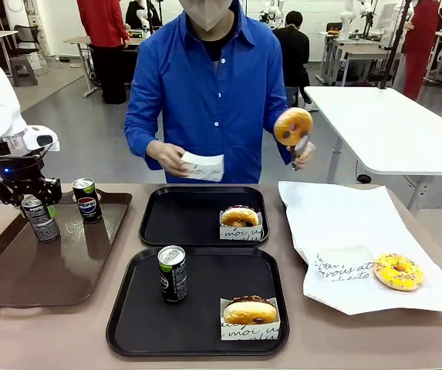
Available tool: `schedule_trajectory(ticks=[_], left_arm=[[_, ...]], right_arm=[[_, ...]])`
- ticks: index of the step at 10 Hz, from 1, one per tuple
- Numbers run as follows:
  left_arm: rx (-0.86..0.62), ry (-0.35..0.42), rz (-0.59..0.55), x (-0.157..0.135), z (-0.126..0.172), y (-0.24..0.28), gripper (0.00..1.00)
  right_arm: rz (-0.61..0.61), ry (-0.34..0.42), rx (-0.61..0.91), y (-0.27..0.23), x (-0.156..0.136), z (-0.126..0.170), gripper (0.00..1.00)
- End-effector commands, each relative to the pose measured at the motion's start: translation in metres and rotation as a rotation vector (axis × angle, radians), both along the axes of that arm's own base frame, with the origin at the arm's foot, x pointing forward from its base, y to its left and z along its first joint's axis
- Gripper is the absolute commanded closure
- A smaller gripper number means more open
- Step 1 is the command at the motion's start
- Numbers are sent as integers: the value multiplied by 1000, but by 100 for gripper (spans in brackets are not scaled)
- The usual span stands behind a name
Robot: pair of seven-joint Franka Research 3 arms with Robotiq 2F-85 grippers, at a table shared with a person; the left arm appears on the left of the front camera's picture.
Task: Set up donuts and drinks on trays.
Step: Pick up one Pepsi coke from the Handle tray and place it on the Flat Tray without a Pepsi coke.
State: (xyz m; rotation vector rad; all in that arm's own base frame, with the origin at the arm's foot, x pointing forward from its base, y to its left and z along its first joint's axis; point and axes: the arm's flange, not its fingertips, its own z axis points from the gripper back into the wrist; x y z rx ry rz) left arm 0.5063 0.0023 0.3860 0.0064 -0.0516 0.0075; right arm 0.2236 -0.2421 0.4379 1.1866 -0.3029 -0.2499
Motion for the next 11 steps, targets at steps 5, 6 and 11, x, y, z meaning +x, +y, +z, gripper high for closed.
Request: schedule_trajectory(ticks=[5,6,11], left_arm=[[52,19,10,-104,77,-24,100],[40,7,4,-123,90,-23,100],[24,5,17,-138,105,-20,41]], right_arm=[[-3,-18,17,1,4,0,0],[-3,-18,17,1,4,0,0],[-3,-18,17,1,4,0,0]])
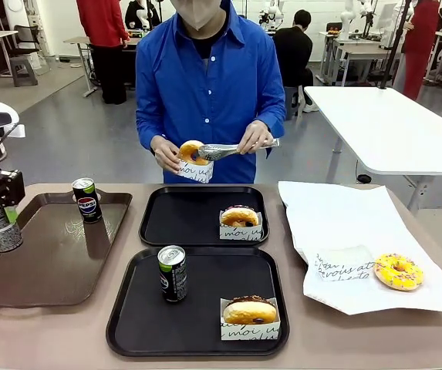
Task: Set up donuts and drinks on trays.
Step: Pick up one Pepsi coke from the Handle tray and place it on the Flat Tray without a Pepsi coke.
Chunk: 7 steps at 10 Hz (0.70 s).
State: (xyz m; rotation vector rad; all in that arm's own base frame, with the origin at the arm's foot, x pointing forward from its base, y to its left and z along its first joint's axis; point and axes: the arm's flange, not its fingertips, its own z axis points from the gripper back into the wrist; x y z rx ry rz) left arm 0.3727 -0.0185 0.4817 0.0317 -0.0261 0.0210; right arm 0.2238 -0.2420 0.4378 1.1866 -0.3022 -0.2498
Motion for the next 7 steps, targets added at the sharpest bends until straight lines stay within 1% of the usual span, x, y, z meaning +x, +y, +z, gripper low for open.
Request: schedule_trajectory(ticks=[1,3,5,7], left_arm=[[-25,-39,-10,4,15,-18,41],[-83,-37,-98,18,25,-67,41],[-121,-7,-149,30,14,-108,41],[-159,13,-209,44,-3,-140,41]], right_arm=[[-3,-18,16,1,3,1,0],[-3,-18,16,1,3,1,0],[-3,-18,16,1,3,1,0],[-3,-18,16,1,3,1,0]])
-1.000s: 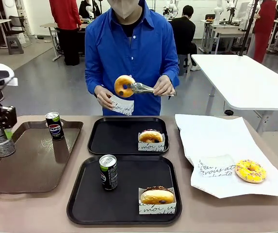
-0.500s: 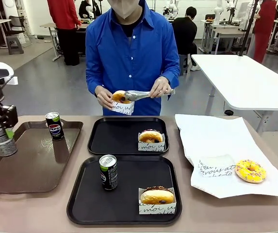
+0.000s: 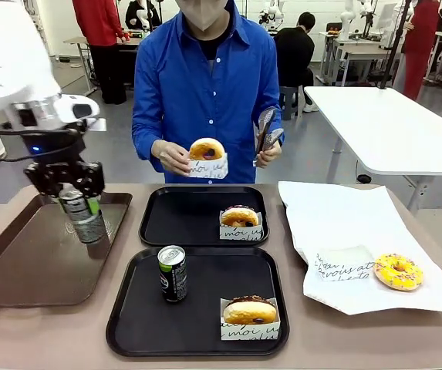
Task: Set up donuts and drinks on trays.
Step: Pick up one Pepsi coke from the Handle tray and place it on the Flat Tray without a Pepsi coke.
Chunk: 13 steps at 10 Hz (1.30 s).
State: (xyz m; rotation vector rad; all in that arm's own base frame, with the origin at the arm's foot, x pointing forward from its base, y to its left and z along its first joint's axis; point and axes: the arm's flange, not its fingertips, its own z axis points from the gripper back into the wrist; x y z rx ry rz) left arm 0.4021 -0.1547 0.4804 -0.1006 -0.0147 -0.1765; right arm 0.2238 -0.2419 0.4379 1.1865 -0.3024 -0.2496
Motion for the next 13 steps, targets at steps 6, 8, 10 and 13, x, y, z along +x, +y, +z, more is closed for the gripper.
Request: schedule_trajectory(ticks=[6,8,10,13], left_arm=[[67,70,-58,-47,50,129,41],[32,36,-12,-70,46,160,41],[21,37,28,-57,53,165,41],[24,45,10,-75,56,175,41]], right_arm=[[-3,-18,17,1,3,0,0],[-3,-18,17,1,3,0,0],[-3,-18,17,1,3,0,0],[-3,-18,17,1,3,0,0]])
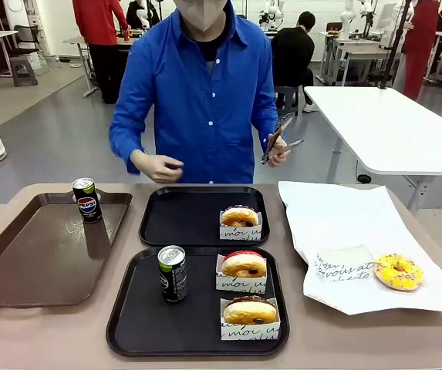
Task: Set up donuts and drinks on trays.
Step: Pick up one Pepsi coke from the Handle tray and place it on the Flat Tray without a Pepsi coke.
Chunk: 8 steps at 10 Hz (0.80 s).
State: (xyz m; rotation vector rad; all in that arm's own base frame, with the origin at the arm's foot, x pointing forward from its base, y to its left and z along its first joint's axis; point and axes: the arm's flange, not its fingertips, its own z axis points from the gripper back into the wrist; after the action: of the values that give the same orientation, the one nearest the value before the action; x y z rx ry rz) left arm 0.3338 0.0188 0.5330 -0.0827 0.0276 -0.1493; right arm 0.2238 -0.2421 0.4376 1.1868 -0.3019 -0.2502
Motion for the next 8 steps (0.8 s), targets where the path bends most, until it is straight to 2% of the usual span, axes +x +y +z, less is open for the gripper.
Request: schedule_trajectory(ticks=[1,8], left_arm=[[2,4,-16,-7,3,2,41],[2,4,-16,-7,3,2,41]], right_arm=[[-3,-19,16,1,3,1,0],[-3,-19,16,1,3,1,0]])
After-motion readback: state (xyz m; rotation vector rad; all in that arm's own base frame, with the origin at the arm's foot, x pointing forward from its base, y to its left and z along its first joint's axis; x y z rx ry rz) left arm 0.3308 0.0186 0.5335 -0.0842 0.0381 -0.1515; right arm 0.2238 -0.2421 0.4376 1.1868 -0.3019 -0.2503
